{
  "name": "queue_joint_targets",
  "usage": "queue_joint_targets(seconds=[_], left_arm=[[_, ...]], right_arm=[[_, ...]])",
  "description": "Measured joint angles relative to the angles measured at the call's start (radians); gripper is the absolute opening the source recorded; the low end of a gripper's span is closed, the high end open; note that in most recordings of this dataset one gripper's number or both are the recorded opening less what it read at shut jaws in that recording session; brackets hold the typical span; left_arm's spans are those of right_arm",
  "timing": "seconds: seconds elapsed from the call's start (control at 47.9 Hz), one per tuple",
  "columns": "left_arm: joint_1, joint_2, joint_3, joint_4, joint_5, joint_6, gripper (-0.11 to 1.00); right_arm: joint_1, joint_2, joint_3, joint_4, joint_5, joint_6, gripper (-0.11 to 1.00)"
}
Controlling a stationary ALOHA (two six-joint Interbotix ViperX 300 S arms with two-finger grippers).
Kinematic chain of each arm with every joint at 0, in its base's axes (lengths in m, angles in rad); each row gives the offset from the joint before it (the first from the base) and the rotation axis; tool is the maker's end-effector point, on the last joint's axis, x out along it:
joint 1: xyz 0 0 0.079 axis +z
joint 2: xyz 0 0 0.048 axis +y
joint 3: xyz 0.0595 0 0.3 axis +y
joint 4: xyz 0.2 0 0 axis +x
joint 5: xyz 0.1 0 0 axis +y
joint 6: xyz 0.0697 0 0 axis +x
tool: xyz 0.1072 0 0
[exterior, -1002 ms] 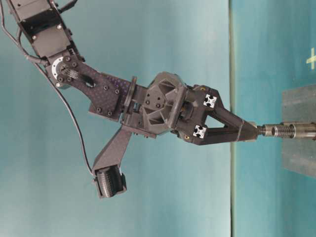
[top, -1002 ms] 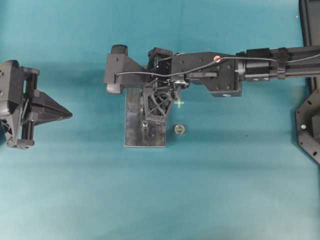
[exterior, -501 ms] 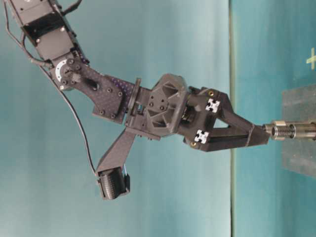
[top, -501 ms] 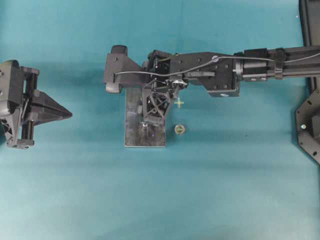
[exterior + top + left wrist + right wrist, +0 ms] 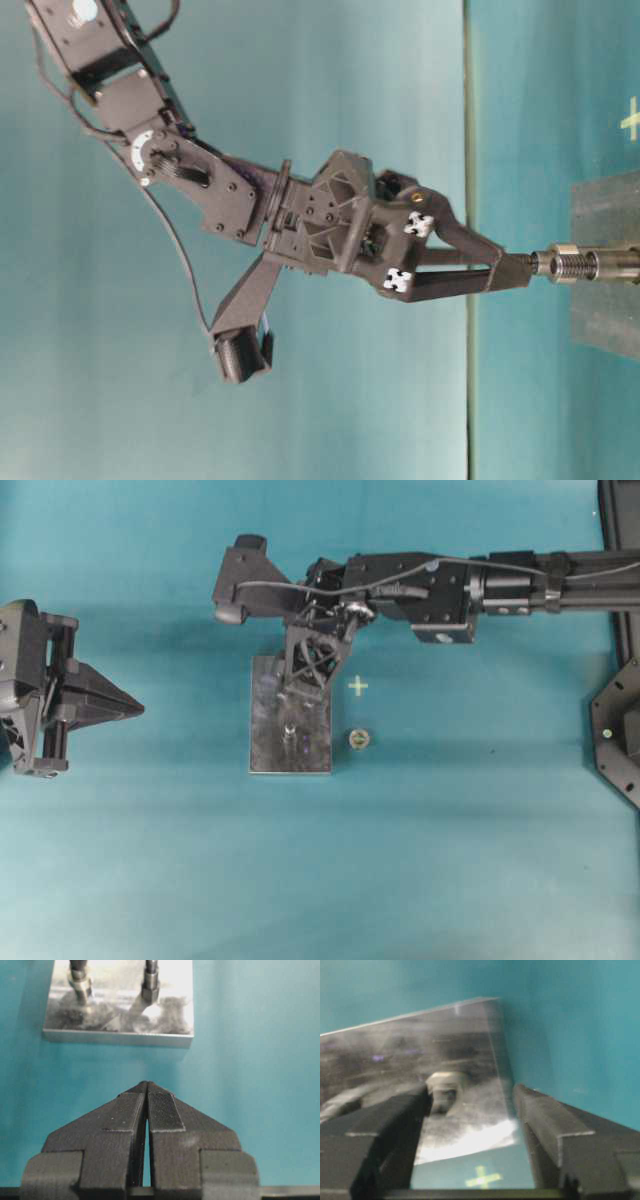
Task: Insert the washer onto the shaft.
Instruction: 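Move the open right gripper over the second washer on the table, then close the right gripper on the second washer and lift it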
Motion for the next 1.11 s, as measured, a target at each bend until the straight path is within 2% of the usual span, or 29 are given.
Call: queue_joint_targets(seconds=[0.084, 0.271, 0.438, 0.71, 1.106], left_arm=[[0.002, -0.002, 0.0, 0.0, -0.002, -0.003, 0.0], [0.0, -0.009, 0.0, 0.0, -0.002, -0.003, 0.0], [0.002, -0.012, 0.002, 0.0, -0.002, -0.003, 0.0], [0.002, -0.012, 0.005, 0.0, -0.002, -0.003, 0.0], [0.003, -0.012, 0.005, 0.0, 0.0, -0.003, 0.0]], right_arm=[[0.011, -0.005, 0.006, 0.002, 0.008, 0.0, 0.7], [0.074, -0.052, 0.017, 0.049, 0.04, 0.0, 0.7], [0.11, -0.126, 0.104, 0.066, 0.04, 0.0, 0.7], [0.115, -0.198, 0.302, 0.075, -0.041, 0.0, 0.7], [0.167, -0.192, 0.385, 0.08, -0.155, 0.0, 0.7]])
